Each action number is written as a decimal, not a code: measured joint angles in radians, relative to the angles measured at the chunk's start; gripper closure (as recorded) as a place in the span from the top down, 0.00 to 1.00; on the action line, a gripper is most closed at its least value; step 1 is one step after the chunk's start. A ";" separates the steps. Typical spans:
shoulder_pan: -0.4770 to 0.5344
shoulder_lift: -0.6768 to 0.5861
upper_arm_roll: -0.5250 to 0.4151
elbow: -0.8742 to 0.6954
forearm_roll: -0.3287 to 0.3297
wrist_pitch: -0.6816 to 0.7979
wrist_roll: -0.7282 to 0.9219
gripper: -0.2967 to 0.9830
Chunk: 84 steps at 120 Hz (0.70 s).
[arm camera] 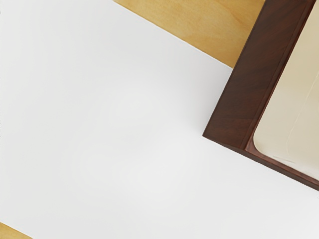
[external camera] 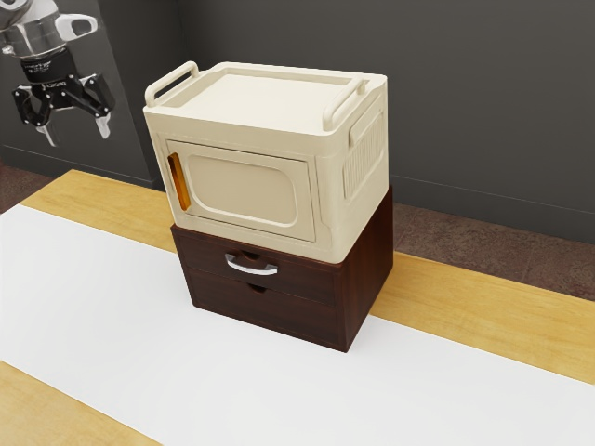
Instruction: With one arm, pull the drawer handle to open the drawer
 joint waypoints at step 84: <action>-0.098 -0.054 -0.015 0.090 0.025 -0.048 0.143 0.77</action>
